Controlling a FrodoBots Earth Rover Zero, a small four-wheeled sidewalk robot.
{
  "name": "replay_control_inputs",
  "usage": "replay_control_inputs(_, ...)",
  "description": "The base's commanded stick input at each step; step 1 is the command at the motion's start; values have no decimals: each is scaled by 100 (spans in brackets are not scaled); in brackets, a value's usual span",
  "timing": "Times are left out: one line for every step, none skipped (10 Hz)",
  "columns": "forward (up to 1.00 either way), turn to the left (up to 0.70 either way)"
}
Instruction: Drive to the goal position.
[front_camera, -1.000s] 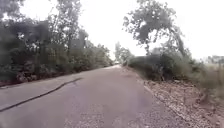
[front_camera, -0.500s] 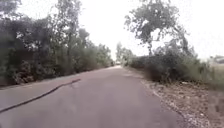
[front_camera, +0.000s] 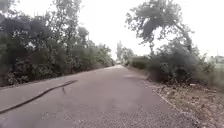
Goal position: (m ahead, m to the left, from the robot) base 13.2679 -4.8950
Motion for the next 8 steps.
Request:
replay_control_inputs(85, -25)
replay_control_inputs(85, -30)
replay_control_inputs(85, -34)
replay_control_inputs(85, -34)
replay_control_inputs(85, -25)
replay_control_inputs(85, -11)
replay_control_inputs(85, 0)
replay_control_inputs(85, 0)
